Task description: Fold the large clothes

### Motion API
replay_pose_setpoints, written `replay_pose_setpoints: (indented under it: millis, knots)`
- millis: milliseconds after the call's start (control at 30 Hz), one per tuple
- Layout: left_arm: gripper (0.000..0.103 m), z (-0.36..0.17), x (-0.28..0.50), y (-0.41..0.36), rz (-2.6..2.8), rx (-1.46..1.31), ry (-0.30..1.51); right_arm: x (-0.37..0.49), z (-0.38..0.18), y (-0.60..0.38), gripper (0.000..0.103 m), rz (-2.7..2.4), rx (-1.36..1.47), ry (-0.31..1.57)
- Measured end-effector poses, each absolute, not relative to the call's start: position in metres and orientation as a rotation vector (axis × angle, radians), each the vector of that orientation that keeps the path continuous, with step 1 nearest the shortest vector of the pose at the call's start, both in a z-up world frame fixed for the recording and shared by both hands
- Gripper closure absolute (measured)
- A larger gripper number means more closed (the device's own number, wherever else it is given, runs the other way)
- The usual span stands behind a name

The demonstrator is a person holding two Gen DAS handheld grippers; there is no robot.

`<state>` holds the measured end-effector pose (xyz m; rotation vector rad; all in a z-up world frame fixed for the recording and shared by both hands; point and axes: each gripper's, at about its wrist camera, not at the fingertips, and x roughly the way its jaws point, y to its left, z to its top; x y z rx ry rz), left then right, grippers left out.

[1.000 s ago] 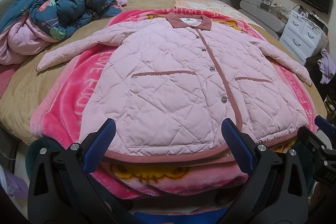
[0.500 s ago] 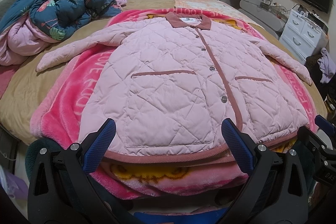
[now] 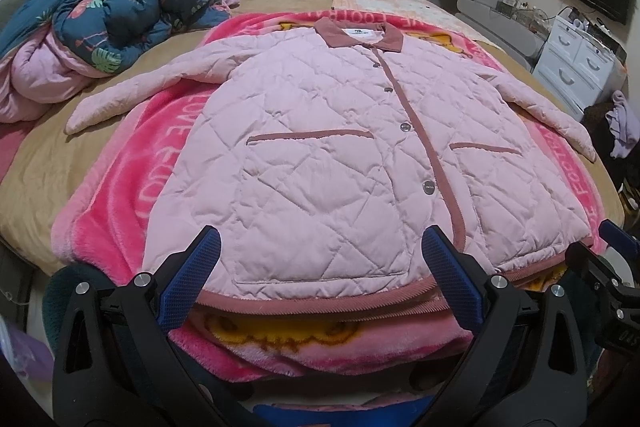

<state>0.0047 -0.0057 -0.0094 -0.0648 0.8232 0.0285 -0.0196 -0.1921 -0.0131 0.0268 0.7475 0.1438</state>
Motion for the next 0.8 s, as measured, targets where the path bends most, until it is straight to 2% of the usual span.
replay_pose_setpoints:
  millis: [333,800]
  knots:
    - [0.009,0.002,0.034,-0.008,0.017,-0.056,0.82,0.006,0.0,-0.197,0.004,0.154,0.037,0.744]
    - [0.009,0.042,0.098,-0.015,0.013,-0.059,0.774,0.074,0.046,-0.218,0.004,0.142,0.051,0.687]
